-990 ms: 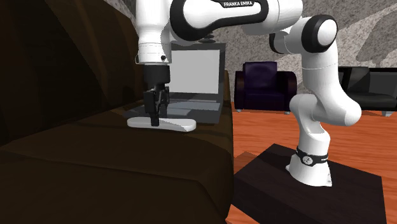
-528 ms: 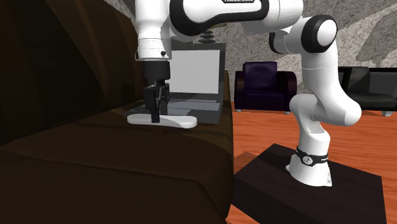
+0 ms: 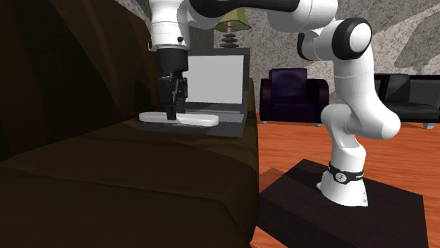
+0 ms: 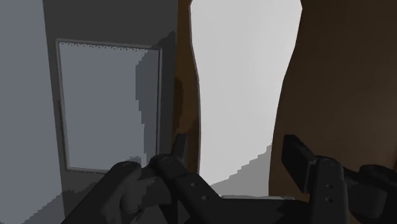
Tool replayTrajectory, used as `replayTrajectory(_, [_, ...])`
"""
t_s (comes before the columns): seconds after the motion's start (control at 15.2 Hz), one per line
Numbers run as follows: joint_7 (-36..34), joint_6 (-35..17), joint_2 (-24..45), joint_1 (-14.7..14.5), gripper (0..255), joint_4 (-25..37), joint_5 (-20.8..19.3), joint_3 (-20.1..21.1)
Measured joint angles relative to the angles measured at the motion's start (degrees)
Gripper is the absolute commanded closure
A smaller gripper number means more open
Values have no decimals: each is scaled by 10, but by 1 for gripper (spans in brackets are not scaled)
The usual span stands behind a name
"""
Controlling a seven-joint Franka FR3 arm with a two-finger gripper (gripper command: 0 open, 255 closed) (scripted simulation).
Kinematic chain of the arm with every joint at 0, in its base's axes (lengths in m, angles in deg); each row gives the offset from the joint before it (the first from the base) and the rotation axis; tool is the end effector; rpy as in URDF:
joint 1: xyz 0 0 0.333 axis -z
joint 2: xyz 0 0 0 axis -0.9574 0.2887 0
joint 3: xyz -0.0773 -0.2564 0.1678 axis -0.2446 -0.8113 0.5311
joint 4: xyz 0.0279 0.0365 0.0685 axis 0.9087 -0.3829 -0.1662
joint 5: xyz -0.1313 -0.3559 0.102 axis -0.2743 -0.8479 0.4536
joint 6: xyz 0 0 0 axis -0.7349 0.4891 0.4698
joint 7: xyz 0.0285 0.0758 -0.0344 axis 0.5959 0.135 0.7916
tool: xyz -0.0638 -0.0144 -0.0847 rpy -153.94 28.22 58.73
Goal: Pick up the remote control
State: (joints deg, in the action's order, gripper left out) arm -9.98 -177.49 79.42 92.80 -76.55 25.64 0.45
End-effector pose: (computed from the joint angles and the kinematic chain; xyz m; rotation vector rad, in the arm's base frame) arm 0.5898 -0.3092 0.5553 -2.8275 1.3435 0.0083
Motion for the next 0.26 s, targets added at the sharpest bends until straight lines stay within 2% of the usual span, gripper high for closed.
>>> replayTrajectory(0.26, [0,34,13,4,255,46,2,0])
